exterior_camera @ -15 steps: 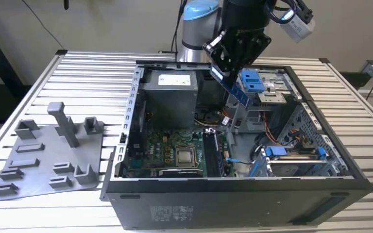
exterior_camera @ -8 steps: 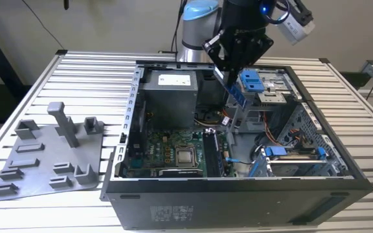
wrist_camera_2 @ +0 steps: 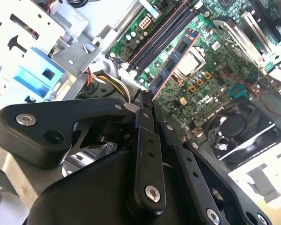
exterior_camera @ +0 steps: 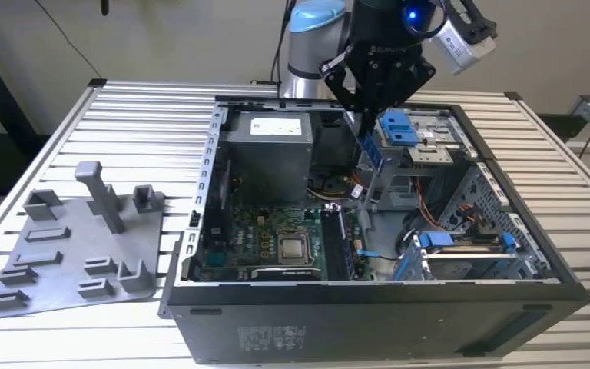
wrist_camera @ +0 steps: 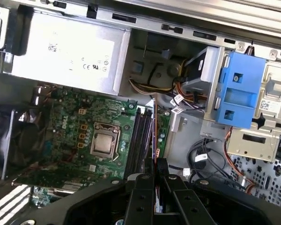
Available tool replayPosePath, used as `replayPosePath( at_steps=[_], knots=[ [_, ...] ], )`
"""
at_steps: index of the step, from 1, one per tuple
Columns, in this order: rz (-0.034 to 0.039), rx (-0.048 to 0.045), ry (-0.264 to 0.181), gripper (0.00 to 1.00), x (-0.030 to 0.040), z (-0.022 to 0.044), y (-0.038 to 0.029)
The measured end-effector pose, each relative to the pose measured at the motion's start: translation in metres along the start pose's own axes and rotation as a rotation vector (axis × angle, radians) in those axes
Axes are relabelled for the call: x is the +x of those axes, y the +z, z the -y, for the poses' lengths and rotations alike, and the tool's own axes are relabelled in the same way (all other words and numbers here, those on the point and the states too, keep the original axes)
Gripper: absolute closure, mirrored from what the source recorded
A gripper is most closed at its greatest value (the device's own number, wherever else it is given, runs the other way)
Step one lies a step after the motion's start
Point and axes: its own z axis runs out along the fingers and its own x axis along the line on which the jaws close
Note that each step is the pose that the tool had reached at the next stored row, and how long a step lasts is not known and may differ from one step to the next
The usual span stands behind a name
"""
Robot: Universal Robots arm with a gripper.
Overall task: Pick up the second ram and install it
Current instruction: 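Insert the second ram into the second slot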
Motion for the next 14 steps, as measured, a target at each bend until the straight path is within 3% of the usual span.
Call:
replayPosePath(
  at_steps=[4, 14],
  knots=[
    [0.001, 0.0012, 0.056, 0.86, 0.0, 0.0, 0.0001],
    [0.0023, 0.003, 0.134, 0.86, 0.0, 0.0, 0.0002]
  ],
)
